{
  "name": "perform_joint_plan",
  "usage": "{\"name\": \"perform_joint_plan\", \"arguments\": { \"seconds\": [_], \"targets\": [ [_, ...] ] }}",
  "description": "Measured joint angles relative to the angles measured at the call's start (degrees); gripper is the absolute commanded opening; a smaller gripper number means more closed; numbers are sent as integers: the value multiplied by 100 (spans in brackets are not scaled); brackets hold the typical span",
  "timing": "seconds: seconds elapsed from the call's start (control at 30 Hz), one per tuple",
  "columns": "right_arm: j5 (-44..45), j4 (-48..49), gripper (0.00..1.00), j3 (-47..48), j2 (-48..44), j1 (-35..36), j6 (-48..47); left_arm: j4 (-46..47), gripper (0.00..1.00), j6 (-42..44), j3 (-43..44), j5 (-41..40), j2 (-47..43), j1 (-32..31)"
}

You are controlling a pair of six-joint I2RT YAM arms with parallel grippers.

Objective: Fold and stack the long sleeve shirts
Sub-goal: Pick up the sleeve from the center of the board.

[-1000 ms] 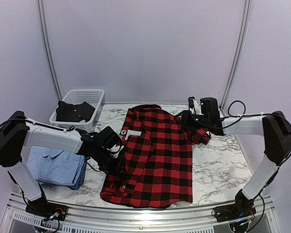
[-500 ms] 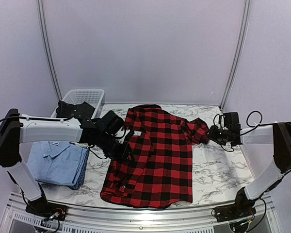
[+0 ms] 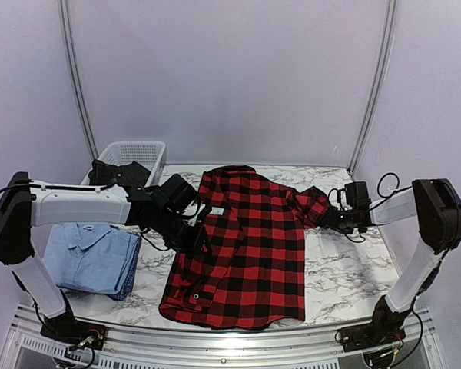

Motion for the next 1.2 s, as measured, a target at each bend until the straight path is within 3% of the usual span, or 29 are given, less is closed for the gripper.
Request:
{"name": "perform_joint_plan", "arguments": {
  "seconds": [0.07, 0.23, 0.3, 0.63, 0.97, 1.2],
  "targets": [
    [-13, 28, 41, 61, 72, 0, -11, -31, 31, -11, 61, -17, 0, 0],
    [-57, 70, 8, 118, 144, 0, -57, -39, 31, -28, 160, -90, 0, 2],
    [-94, 39, 0, 138, 146, 11, -79, -44, 30, -44, 175, -129, 4, 0],
    [-367, -713, 0, 330, -831, 214, -68, 59, 30, -179, 444, -219, 81, 0],
    [-999, -1049, 0, 533, -1611, 970, 302, 450, 30, -267, 551, -144, 256, 0],
    [-1565, -74, 0, -42, -1910, 1851, 1604, 769, 30, -404, 833, 7, 516, 0]
  ]
}}
